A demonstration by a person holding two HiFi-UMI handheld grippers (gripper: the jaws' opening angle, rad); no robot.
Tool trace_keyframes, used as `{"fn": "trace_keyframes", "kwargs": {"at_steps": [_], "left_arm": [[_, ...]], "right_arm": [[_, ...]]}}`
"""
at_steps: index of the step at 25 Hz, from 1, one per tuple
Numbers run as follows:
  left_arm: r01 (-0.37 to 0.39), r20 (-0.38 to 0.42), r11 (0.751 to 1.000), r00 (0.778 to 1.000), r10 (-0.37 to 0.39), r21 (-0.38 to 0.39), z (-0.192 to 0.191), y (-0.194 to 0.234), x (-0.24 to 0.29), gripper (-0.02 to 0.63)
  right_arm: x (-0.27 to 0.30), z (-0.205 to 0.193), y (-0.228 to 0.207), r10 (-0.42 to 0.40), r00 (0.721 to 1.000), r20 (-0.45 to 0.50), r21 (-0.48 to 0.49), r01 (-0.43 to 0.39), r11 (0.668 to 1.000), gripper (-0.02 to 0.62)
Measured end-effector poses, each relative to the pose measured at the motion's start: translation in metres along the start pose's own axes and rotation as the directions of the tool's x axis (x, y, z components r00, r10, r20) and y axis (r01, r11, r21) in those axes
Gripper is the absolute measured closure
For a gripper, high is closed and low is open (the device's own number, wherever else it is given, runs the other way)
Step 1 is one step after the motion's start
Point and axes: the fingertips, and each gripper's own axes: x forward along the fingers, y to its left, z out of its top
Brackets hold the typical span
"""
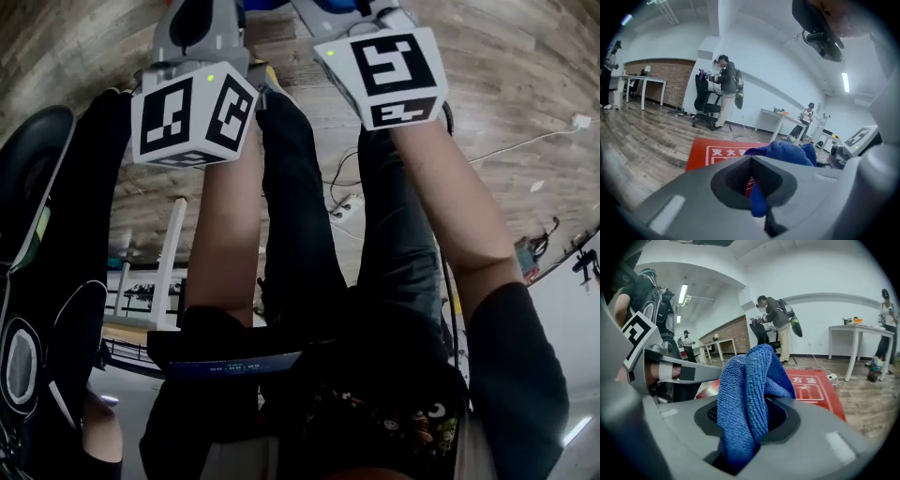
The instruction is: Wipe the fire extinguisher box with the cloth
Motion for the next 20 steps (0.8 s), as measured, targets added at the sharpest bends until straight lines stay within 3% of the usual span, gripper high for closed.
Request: {"fn": "trace_keyframes", "kwargs": {"at_steps": [5, 10, 15, 20], "left_arm": [[0.084, -0.012, 0.996, 0.996, -0.084, 0.014, -0.008, -0.085, 0.038, 0.508], [0.073, 0.021, 0.997, 0.997, -0.073, 0.027, -0.012, -0.139, 0.047, 0.506], [0.029, 0.044, 1.0, 0.999, -0.029, 0.004, -0.019, -0.153, 0.044, 0.508], [0.038, 0.055, 0.999, 0.998, -0.038, 0.011, -0.031, -0.122, -0.003, 0.508]], "right_arm": [[-0.054, -0.016, -0.091, -0.112, 0.994, 0.009, 0.03, 0.112, 0.993, 0.423], [-0.089, -0.032, -0.125, -0.098, 0.995, 0.016, 0.007, 0.098, 0.995, 0.423], [-0.091, -0.037, -0.132, -0.05, 0.998, 0.034, -0.038, 0.051, 0.998, 0.423], [-0.075, -0.043, -0.079, -0.048, 0.998, 0.047, -0.07, 0.051, 0.996, 0.423]]}}
